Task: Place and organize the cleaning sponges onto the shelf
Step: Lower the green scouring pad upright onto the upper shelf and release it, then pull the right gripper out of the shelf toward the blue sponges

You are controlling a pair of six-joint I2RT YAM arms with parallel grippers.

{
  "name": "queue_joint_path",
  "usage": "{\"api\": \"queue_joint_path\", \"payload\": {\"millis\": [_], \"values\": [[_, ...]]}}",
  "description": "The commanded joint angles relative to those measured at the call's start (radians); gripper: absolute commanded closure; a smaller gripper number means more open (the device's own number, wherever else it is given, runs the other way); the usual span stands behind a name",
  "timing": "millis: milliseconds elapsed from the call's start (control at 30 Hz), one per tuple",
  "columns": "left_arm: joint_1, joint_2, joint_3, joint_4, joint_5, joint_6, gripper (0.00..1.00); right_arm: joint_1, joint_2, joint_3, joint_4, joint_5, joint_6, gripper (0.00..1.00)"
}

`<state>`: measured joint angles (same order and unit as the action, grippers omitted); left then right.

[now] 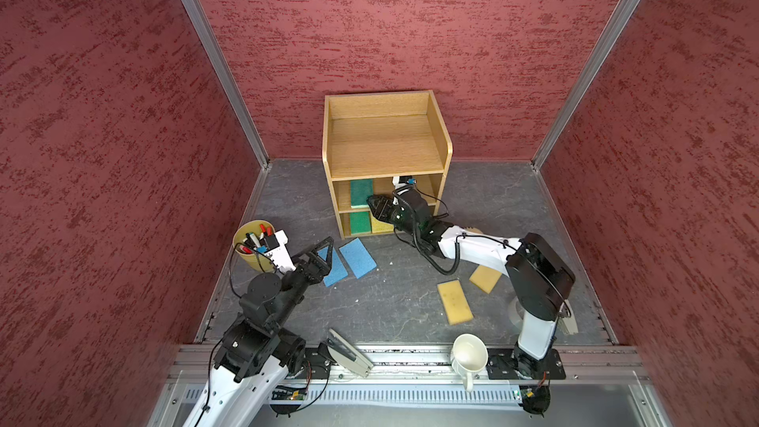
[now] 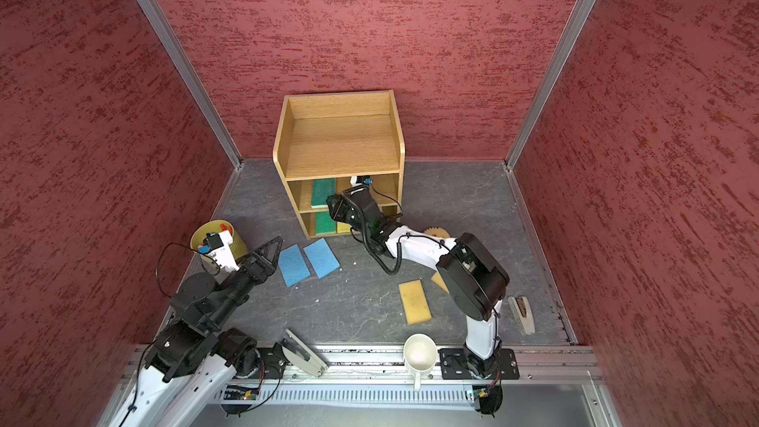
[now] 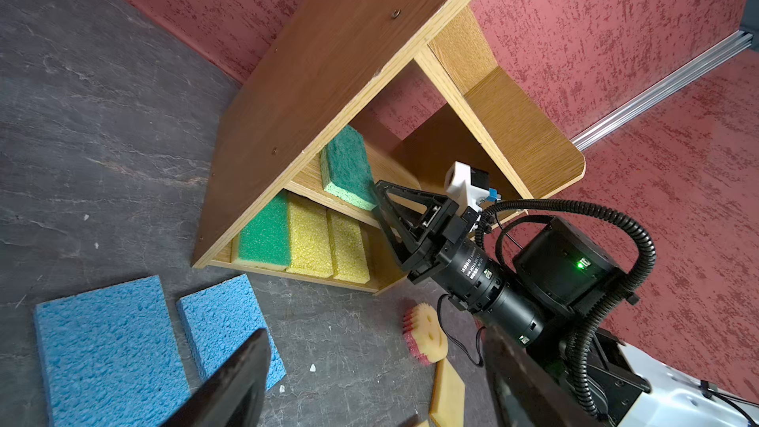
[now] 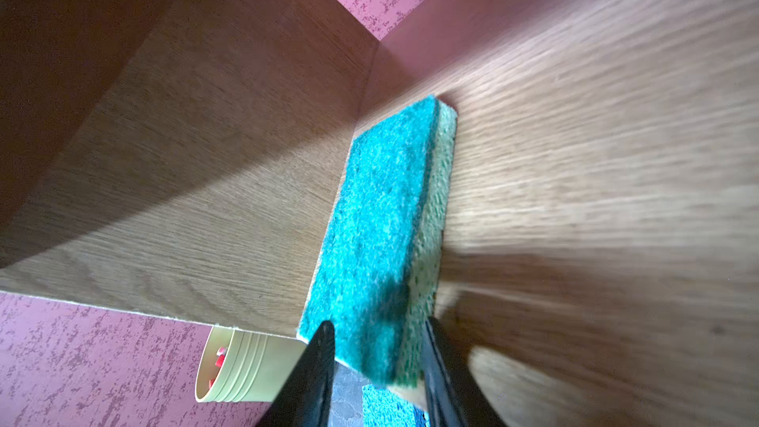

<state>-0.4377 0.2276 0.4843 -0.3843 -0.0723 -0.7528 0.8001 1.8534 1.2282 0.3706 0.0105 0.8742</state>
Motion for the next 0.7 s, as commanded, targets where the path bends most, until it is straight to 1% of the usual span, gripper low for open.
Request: {"api": "queue_joint_path", "payload": {"millis": [0,500,667], "values": [[-0.003,0.003,-0.010,0.015,0.005,0.000,0.19,0.014,-0.012,-0.022,-0.084,-0.006,-0.003,0.62],[-0.003,0.000,-0.008,0.009,0.006,-0.002,0.19,0.013,-0.075,-0.074,-0.101,0.035,-0.011,0.57],[-0.003,-0.003,0.006,-0.003,-0.004,0.014,0.19,0.017,-0.136,-0.117,-0.125,-0.001,-0.035,0.57]]}}
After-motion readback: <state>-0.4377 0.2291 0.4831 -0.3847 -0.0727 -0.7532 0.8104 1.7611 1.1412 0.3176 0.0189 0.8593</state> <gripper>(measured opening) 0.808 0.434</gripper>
